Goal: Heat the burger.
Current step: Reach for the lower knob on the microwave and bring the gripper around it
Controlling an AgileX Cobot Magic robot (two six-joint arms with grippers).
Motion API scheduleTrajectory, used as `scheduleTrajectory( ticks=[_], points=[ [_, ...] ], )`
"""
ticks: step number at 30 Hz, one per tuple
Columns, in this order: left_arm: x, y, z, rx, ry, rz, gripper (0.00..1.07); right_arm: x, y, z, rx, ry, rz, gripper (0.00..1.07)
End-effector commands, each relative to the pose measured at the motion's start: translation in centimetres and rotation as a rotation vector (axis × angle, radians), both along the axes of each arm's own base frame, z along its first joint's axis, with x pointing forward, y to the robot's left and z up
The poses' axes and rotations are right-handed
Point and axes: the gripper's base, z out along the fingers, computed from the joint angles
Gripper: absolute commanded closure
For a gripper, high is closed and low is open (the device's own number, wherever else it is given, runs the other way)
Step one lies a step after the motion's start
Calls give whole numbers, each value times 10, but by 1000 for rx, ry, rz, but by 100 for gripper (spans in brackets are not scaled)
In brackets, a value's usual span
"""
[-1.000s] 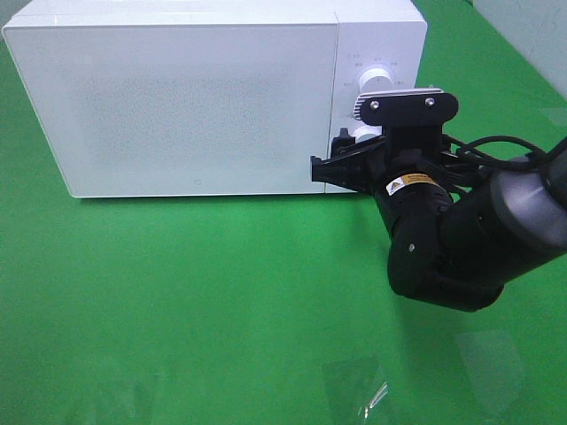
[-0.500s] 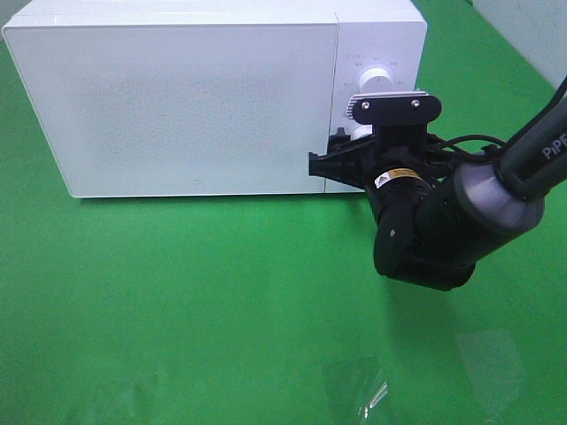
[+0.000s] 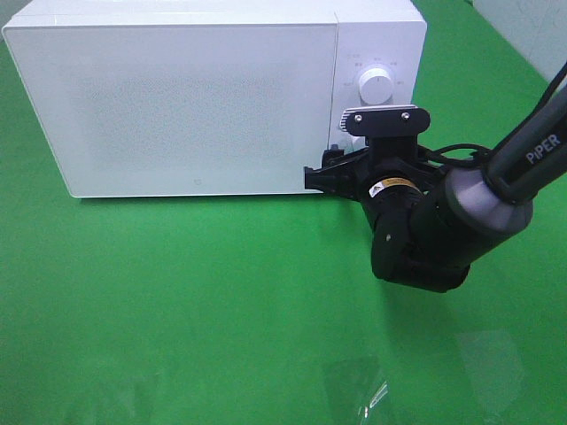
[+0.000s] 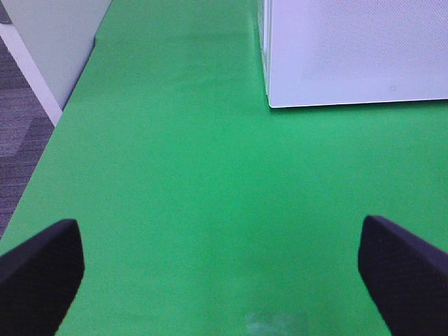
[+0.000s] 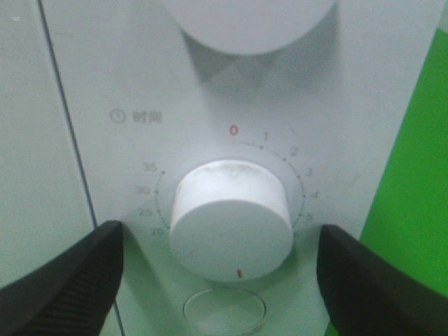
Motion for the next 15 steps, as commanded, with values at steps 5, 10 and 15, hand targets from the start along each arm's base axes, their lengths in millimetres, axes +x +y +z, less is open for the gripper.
scheduleTrajectory(
  ticks=[5,10,15],
  points=[
    [-2,0,0,4,-29,3,7,7,-2,28,34,-111,-17,32],
    [-2,0,0,4,-29,3,7,4,0,29,34,-113,-15,32],
    [-2,0,0,4,-29,3,7,4,0,29,33,-122,-12,34]
  ],
)
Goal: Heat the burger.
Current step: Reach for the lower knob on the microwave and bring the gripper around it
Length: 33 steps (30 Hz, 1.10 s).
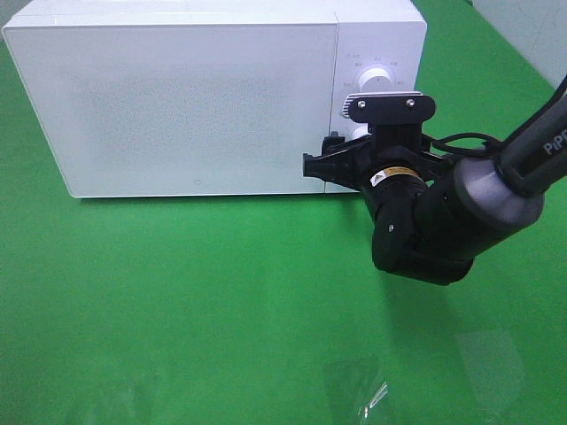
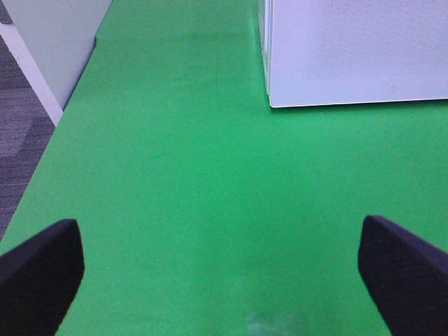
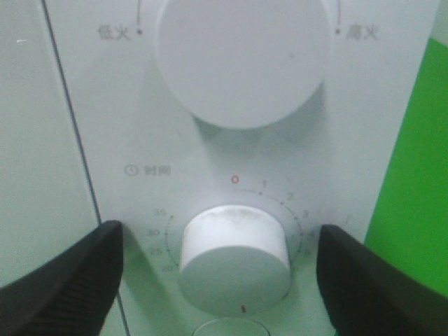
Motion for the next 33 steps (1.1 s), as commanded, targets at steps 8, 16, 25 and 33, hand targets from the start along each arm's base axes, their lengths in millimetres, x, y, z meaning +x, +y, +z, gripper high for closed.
scheduleTrajectory(
  ticks=[8,16,25,33],
  points=[
    [-2,0,0,2,-29,2,7,5,0,10,19,-44,3,76],
    [-2,0,0,2,-29,2,7,5,1,11,46,-49,7,107],
    [-2,0,0,2,-29,2,7,5,4,12,346,-50,7,107],
    [-2,0,0,2,-29,2,7,4,11,16,974,-35,37,107]
  ],
)
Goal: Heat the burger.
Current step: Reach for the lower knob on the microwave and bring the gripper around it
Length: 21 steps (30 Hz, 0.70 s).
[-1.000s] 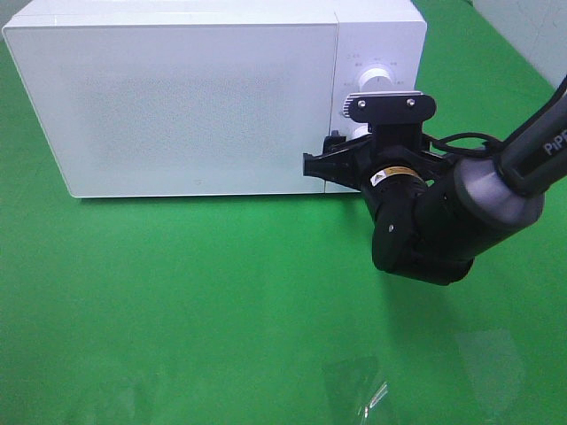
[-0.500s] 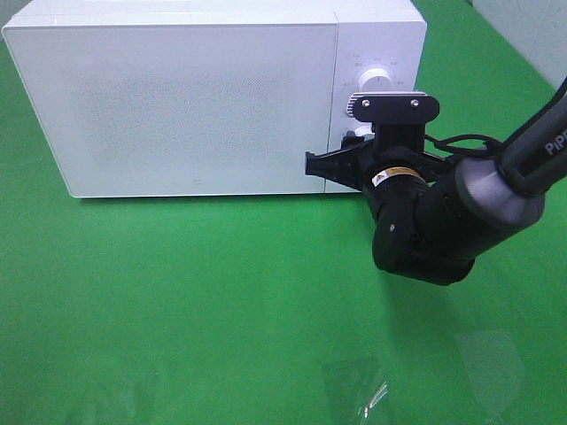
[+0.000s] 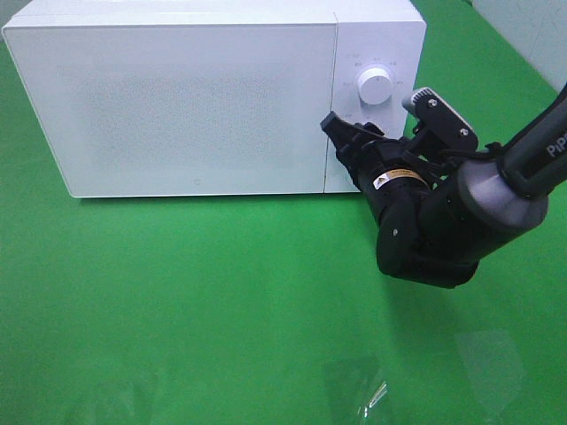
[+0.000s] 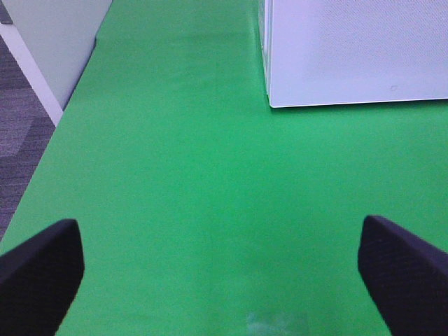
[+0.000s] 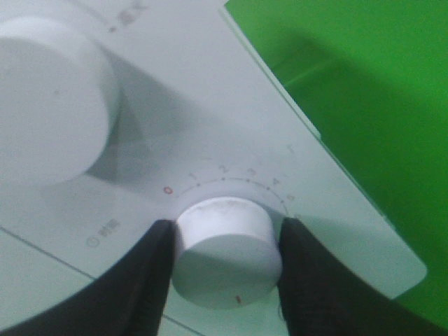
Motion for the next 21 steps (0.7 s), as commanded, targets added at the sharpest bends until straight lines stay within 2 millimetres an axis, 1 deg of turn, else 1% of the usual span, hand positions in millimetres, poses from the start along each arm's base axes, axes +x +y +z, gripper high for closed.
scheduleTrajectory(
  ticks=[1,2,3,4,5,6,7,10,11,12,14,21],
  points=[
    [-2,0,0,2,-29,2,7,7,11,17,189,-84,90,107],
    [-2,0,0,2,-29,2,7,7,12,17,238,-82,96,107],
    [-2,0,0,2,-29,2,7,7,12,17,238,-82,96,107],
    [-2,0,0,2,-29,2,7,7,14,18,361,-72,99,107],
    [-2,0,0,2,-29,2,7,7,14,18,361,-72,99,107],
    [-2,0,0,2,-29,2,7,7,14,18,490,-60,94,107],
    [-2,0,0,2,-29,2,7,7,14,18,584,-58,87,107],
    [-2,0,0,2,-29,2,7,7,14,19,629,-63,85,107],
    [-2,0,0,2,-29,2,7,7,13,22,703,-84,81,107],
    [-2,0,0,2,-29,2,7,7,13,22,703,-84,81,107],
    [-2,0,0,2,-29,2,7,7,12,26,830,-122,83,107],
    [-2,0,0,2,-29,2,7,7,12,27,851,-133,85,107]
  ],
)
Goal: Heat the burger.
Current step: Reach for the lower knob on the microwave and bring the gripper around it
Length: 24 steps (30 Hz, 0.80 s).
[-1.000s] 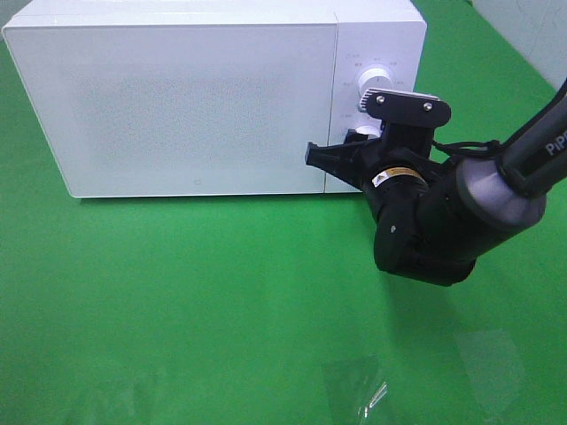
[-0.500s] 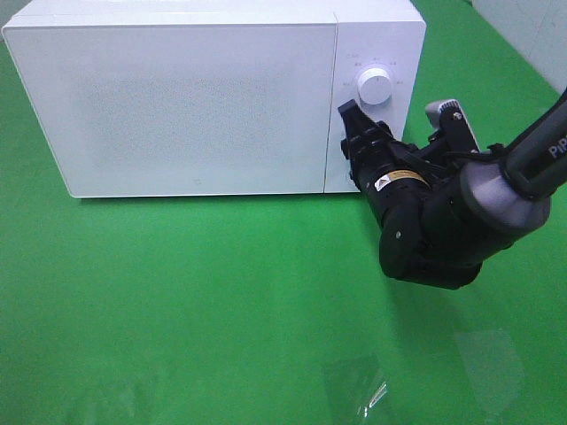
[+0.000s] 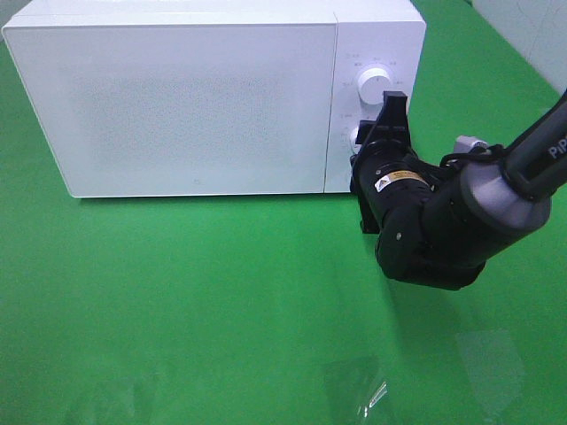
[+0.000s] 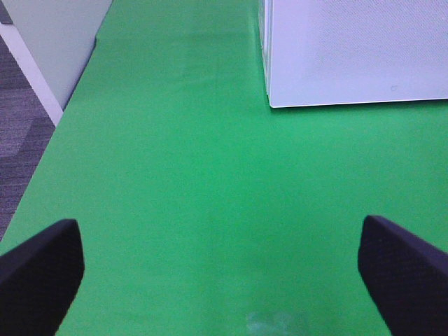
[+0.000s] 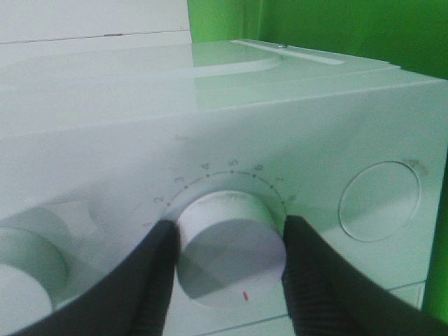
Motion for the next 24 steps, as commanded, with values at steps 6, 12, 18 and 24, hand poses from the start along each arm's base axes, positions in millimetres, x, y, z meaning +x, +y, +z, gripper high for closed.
scheduleTrajectory(
  ticks=[6,12,18,24],
  points=[
    [-2,0,0,2,-29,2,7,8,12,27,8,-201,96,107],
    [-2,0,0,2,-29,2,7,8,12,28,-6,-206,96,105],
    [-2,0,0,2,-29,2,7,8,10,28,-2,-211,75,97],
    [-2,0,0,2,-29,2,7,8,8,28,-10,-205,44,79]
  ],
)
